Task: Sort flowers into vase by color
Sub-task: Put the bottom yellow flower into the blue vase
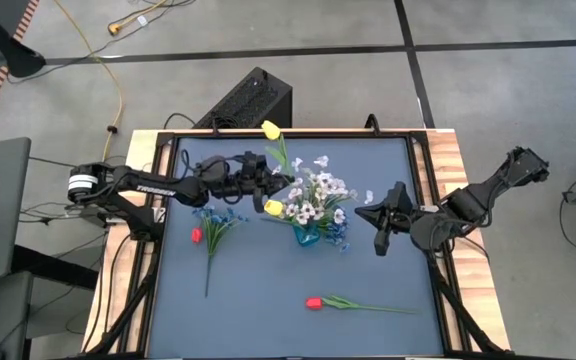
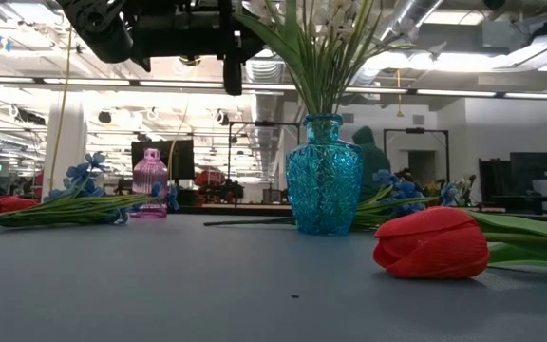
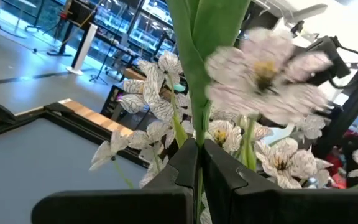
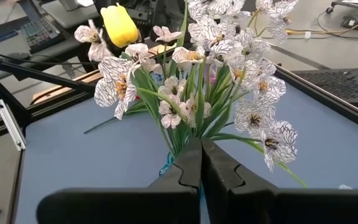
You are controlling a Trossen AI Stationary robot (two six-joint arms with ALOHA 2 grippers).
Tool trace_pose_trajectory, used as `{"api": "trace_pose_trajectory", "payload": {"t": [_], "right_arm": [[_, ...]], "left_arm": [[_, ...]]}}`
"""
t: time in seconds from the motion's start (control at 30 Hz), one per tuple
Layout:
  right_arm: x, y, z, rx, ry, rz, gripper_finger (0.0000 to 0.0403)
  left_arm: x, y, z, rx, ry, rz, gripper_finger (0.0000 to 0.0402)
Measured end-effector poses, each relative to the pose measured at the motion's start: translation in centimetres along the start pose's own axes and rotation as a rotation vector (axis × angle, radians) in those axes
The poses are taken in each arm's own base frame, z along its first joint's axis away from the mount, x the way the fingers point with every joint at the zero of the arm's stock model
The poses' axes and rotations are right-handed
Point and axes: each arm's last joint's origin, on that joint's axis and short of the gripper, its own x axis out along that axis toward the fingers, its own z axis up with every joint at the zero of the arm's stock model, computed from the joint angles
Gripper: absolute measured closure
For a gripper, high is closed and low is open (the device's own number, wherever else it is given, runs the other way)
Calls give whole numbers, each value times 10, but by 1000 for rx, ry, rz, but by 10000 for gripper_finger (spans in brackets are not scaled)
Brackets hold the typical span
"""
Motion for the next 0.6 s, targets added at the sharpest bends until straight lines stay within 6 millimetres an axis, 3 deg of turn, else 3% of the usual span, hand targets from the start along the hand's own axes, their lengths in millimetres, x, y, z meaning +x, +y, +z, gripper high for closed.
{"api": "trace_pose_trajectory", "payload": {"t": [0.6], "right_arm": [[0, 0, 1, 3, -4, 3, 377]], "left_arm": [[2, -22, -16, 113, 31, 21, 401]]}}
